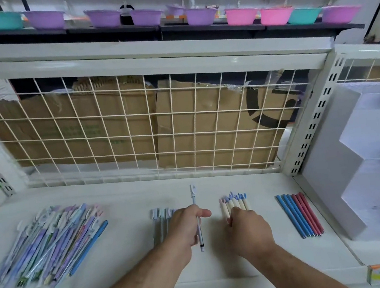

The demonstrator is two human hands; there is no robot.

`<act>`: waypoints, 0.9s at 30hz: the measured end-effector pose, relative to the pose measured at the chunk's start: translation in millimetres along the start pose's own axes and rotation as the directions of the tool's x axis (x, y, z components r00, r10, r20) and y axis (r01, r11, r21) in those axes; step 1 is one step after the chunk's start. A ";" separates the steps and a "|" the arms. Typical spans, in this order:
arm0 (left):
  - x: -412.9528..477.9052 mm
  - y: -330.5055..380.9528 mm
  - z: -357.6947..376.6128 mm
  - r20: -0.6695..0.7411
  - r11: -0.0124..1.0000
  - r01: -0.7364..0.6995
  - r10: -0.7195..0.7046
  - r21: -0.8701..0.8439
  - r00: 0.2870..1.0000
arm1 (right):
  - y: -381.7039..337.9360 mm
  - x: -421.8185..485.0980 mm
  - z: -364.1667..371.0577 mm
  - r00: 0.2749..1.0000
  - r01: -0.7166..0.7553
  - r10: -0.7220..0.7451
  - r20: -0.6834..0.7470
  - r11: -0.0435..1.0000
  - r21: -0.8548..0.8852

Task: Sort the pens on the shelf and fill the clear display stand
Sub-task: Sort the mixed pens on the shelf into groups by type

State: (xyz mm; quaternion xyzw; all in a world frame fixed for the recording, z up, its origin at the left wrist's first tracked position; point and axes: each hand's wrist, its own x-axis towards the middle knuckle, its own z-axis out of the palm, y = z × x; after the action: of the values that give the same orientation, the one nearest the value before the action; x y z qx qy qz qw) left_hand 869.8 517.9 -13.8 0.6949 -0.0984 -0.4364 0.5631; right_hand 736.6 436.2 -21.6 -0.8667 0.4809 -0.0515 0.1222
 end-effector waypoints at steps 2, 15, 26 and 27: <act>0.3 0.4 -1.5 0.022 1.000 0.006 -0.006 -0.004 1.000 | -0.5 0.0 0.1 1.000 -0.005 0.005 -0.014 1.000 -0.001; -4.7 -6.7 -2.2 0.099 0.989 -0.117 0.108 0.090 0.989 | -17.0 -24.7 -9.6 0.986 -0.006 -0.105 0.128 0.750 0.662; -0.4 -11.8 -97.7 -0.130 0.858 -0.182 0.276 0.481 0.952 | -57.8 -19.4 8.5 0.998 0.014 0.019 -0.060 0.865 0.501; 1.1 -14.8 -107.1 -0.132 0.834 -0.168 0.276 0.526 0.952 | -61.2 -18.7 10.5 0.997 0.014 0.023 -0.069 0.874 0.487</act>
State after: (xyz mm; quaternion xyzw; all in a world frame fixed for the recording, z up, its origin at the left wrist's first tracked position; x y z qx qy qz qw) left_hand 942.0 597.0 -28.8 0.8430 -0.2327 -0.2534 0.4136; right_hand 779.0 484.8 -15.3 -0.8045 0.4587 -0.2021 0.3187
